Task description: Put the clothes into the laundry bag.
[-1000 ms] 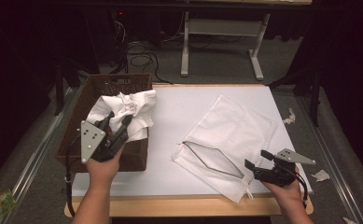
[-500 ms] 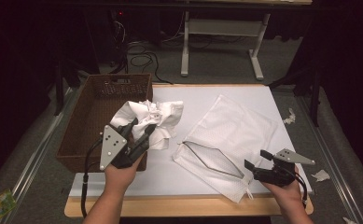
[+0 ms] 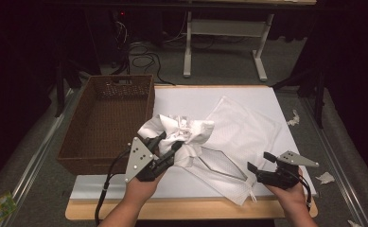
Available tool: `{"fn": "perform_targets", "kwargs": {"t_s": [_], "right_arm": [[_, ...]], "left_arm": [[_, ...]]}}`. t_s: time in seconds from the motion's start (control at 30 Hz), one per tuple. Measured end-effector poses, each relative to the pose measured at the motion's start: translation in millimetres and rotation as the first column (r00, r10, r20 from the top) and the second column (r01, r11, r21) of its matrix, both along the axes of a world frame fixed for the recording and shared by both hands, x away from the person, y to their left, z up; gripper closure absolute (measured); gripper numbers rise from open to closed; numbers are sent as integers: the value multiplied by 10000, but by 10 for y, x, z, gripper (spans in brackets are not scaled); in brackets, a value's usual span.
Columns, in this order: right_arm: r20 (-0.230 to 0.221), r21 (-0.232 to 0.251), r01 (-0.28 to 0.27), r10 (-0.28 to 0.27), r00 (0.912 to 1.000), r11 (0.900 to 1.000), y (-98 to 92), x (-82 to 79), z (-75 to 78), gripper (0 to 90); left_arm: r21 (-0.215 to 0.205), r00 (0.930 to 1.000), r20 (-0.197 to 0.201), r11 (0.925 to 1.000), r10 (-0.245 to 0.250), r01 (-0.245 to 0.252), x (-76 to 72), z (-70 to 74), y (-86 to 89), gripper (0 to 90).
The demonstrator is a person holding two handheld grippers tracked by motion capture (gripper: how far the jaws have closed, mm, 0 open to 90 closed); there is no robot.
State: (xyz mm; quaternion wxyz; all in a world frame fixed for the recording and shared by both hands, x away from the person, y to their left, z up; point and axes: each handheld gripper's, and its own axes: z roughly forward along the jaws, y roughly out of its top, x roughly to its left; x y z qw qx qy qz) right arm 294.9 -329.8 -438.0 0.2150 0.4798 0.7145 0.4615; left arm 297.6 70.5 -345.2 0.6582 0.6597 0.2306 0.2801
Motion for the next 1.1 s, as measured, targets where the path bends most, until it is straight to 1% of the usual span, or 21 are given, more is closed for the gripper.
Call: {"fn": "perform_targets", "kwargs": {"t_s": [0.17, 0.27, 0.33, 0.43, 0.5, 0.53, 0.6, 0.63, 0.67, 0.73, 0.8, 0.83, 0.9, 0.93, 1.0, 1.1], "right_arm": [[-5, -14, -56, 56, 10000, 10000, 8, -2, 0, 183], [-5, 1, -111, 111, 9999, 9999, 26, 0, -1, 185], [11, 28, -185, 185, 9998, 9998, 50, -2, 7, 192], [196, 19, -305, 304, 9993, 9995, 117, 4, 32, 214], [177, 227, -357, 353, 9992, 9991, 179, 45, 50, 233], [188, 327, -395, 389, 9991, 9987, 217, 84, 65, 257], [302, 376, -469, 458, 9985, 9982, 305, 198, 106, 303], [312, 327, -442, 432, 9986, 9985, 356, 251, 121, 329], [389, 243, -532, 523, 9979, 9983, 399, 311, 127, 355], [361, 37, -659, 657, 9972, 9978, 490, 420, 111, 408], [228, -229, -900, 905, 9956, 9957, 561, 481, 67, 452], [68, -333, -1061, 1064, 9943, 9938, 583, 486, 44, 469], [-140, -742, -1304, 1297, 9915, 9887, 621, 467, 0, 474], [-171, -783, -1411, 1402, 9900, 9869, 634, 448, -23, 488], [-441, -869, -1559, 1525, 9873, 9839, 654, 416, -71, 538], [-765, -1219, -1648, 1563, 9847, 9788, 672, 381, -127, 592]], "left_arm": [[263, 9991, -138, 9988, -411, 414, -39, -94, -147, 603], [338, 9979, -307, 9978, -567, 577, -44, -150, -210, 603], [263, 9973, -408, 9977, -606, 617, -45, -183, -236, 603], [206, 9968, -531, 9980, -590, 601, -34, -216, -248, 602], [106, 9968, -598, 9985, -528, 535, -17, -238, -246, 602], [85, 9964, -674, 9986, -518, 525, -3, -251, -243, 602], [40, 9949, -867, 9986, -525, 530, 26, -288, -246, 602], [67, 9943, -937, 9987, -501, 509, 38, -307, -248, 602], [91, 9938, -997, 9987, -491, 503, 48, -325, -249, 602], [114, 9931, -1076, 9988, -465, 480, 62, -353, -251, 602], [177, 9924, -1145, 9987, -461, 485, 71, -365, -249, 602], [158, 9919, -1172, 9986, -486, 508, 72, -371, -249, 602], [184, 9915, -1189, 9983, -523, 549, 70, -377, -250, 601], [194, 9917, -1180, 9983, -516, 543, 69, -380, -253, 601], [209, 9912, -1218, 9983, -513, 542, 66, -384, -260, 600], [224, 9906, -1255, 9981, -550, 582, 50, -393, -282, 599]]}}
